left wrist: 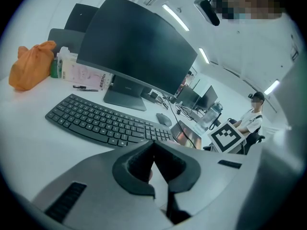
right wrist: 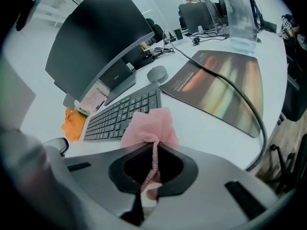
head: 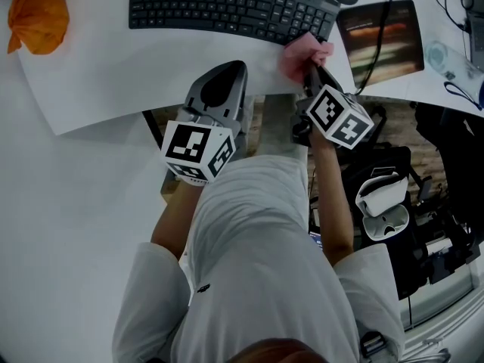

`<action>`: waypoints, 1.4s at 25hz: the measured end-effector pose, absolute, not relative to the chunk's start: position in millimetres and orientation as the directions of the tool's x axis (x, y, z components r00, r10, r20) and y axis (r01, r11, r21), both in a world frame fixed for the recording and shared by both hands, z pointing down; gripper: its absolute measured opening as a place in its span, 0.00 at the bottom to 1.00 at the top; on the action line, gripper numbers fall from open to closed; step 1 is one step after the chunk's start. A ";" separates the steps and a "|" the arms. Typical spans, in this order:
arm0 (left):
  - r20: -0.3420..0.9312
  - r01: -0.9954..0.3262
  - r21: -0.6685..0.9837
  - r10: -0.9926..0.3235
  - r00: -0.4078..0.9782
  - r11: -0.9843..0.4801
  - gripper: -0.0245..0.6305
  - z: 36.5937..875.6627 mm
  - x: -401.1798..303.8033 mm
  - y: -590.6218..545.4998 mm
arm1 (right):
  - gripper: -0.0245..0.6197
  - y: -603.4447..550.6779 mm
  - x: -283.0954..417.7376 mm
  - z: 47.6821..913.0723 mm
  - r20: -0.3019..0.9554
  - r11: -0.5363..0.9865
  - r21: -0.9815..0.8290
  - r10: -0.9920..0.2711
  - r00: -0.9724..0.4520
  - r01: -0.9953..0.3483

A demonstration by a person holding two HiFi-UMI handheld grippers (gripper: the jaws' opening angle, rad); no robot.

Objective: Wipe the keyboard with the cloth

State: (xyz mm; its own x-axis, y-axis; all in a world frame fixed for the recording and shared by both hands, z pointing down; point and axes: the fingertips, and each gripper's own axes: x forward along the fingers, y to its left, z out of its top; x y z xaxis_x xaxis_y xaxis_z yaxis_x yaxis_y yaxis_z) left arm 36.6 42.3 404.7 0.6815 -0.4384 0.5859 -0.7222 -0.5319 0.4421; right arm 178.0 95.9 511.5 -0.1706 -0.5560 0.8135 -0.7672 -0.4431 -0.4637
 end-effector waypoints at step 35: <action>0.593 -0.805 0.436 -0.544 0.594 -0.403 0.07 404.7 -22.1 24.8 | 0.07 40.9 75.1 510.0 0.777 -0.263 -0.564 -0.489 -0.396 -0.783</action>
State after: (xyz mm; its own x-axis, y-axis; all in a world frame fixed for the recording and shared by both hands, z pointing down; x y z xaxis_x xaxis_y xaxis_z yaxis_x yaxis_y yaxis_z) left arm -22.1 24.8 404.7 0.5938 -0.5442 0.5927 -0.8046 -0.4031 0.4361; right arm 75.1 40.9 510.0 -0.3959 -0.4892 0.7771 -0.7825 -0.2631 -0.5643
